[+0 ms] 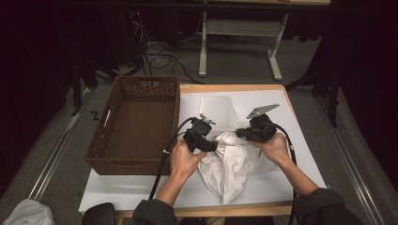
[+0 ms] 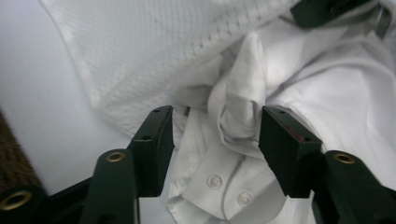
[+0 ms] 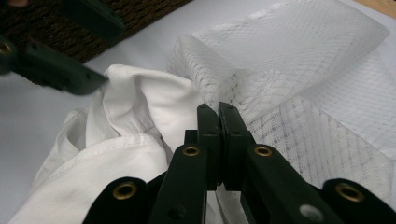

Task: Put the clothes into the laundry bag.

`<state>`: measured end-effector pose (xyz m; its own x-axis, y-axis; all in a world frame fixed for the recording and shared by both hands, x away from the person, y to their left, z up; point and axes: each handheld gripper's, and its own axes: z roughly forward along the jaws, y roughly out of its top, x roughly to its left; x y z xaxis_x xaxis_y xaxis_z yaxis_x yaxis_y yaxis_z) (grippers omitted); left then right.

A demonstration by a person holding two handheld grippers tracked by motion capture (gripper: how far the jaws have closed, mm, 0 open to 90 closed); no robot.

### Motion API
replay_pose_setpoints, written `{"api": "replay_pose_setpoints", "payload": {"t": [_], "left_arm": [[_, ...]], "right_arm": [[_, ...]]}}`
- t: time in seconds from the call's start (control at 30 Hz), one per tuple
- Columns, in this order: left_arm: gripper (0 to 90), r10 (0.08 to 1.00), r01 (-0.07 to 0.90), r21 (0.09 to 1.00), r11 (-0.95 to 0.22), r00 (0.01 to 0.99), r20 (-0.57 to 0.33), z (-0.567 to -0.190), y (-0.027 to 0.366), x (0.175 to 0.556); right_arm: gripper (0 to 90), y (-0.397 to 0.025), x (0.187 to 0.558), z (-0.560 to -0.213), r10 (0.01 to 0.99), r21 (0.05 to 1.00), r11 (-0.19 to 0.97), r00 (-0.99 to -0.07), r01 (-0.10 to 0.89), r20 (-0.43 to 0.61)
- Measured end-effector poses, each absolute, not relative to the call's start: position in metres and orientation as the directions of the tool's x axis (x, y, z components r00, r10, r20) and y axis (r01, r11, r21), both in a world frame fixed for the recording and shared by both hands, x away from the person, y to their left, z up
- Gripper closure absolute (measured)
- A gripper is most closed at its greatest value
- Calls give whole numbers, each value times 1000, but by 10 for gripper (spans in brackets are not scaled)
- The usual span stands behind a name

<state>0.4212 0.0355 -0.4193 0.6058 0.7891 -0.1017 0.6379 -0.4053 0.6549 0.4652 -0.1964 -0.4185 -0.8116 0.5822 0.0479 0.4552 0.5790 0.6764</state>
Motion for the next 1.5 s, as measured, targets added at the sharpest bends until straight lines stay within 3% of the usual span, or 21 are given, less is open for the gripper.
{"api": "replay_pose_setpoints", "payload": {"t": [0.17, 0.47, 0.63, 0.8, 1.03, 1.17, 1.37, 1.5], "left_arm": [[545, 794, 661, 636, -399, 595, -121, -421, 36, 429], [549, 794, 717, 591, -369, 574, -200, -452, 21, 453], [713, 744, 699, 611, -372, 618, -254, -454, 17, 452], [794, 718, 667, 607, -431, 661, -217, -455, 6, 448], [826, 770, 680, 607, -411, 615, -169, -461, -3, 457], [801, 802, 675, 620, -401, 586, -119, -460, -8, 458], [600, 817, 642, 637, -427, 576, -33, -448, 1, 448], [555, 833, 656, 628, -419, 552, -22, -448, 11, 449]], "right_arm": [[900, -194, 466, -417, 585, 675, 580, -810, 455, 43], [900, -186, 466, -414, 577, 672, 592, -816, 445, 33], [900, -184, 468, -416, 577, 670, 593, -816, 446, 34], [900, -179, 468, -415, 573, 675, 587, -818, 447, 43], [900, -173, 458, -410, 536, 682, 607, -844, 408, 27], [900, -177, 452, -420, 525, 664, 622, -850, 415, 39], [900, -187, 456, -424, 548, 667, 596, -834, 447, 68], [900, -186, 455, -419, 548, 680, 589, -834, 437, 62]]}}
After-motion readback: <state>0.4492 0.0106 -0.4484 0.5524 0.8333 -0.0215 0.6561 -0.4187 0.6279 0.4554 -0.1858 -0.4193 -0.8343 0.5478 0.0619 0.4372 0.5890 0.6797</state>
